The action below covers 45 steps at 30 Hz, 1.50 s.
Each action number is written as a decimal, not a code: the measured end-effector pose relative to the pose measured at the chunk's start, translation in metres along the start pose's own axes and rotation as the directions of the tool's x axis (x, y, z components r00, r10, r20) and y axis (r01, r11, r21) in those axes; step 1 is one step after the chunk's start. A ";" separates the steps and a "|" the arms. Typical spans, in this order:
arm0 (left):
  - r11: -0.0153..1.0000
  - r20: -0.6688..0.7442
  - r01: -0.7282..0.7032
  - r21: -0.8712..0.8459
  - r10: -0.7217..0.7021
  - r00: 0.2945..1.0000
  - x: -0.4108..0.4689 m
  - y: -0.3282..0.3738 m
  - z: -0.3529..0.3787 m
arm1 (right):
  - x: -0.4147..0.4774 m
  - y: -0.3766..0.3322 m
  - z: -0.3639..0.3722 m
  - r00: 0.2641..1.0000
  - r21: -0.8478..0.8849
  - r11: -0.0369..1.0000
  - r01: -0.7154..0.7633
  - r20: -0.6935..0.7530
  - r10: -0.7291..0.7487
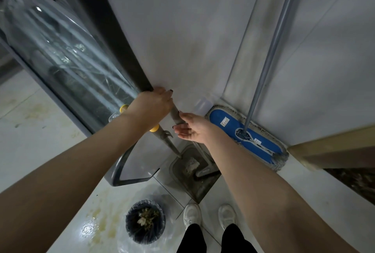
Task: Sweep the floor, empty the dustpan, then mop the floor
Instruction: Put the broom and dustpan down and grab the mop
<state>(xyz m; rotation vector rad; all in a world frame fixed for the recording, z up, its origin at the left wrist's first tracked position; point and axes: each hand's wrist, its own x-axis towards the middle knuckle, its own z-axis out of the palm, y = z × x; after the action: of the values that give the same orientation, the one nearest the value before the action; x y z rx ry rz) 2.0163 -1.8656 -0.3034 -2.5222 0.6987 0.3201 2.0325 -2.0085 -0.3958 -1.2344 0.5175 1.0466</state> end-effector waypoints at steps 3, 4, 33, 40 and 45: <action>0.997 0.057 -0.014 0.082 0.010 0.998 0.000 0.004 -0.007 | 0.003 0.000 0.001 1.000 -0.013 1.000 0.013 -0.007 -0.013; 0.996 0.075 -0.014 0.086 0.008 0.997 0.000 0.006 -0.009 | 0.004 0.000 0.001 1.000 -0.013 1.000 0.018 -0.007 -0.018; 0.375 -0.064 0.069 -0.925 -0.331 0.941 0.020 0.010 -0.088 | -0.097 -0.060 -0.052 0.927 -0.186 0.927 0.327 -0.128 -0.353; -0.042 -0.061 -0.088 -0.995 -0.443 0.895 0.032 0.019 -0.149 | -0.172 -0.102 -0.080 0.806 -0.229 0.844 0.485 -0.255 -0.533; -0.252 -0.053 -0.211 -0.944 -0.516 0.855 0.044 0.020 -0.197 | -0.212 -0.131 -0.100 0.712 -0.256 0.770 0.585 -0.294 -0.638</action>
<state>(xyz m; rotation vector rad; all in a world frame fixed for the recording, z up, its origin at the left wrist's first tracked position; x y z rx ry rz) 2.0604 -2.0024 -0.1595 -4.4898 -0.0785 0.0964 2.0664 -2.1752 -0.1880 -1.5988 0.2671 0.2770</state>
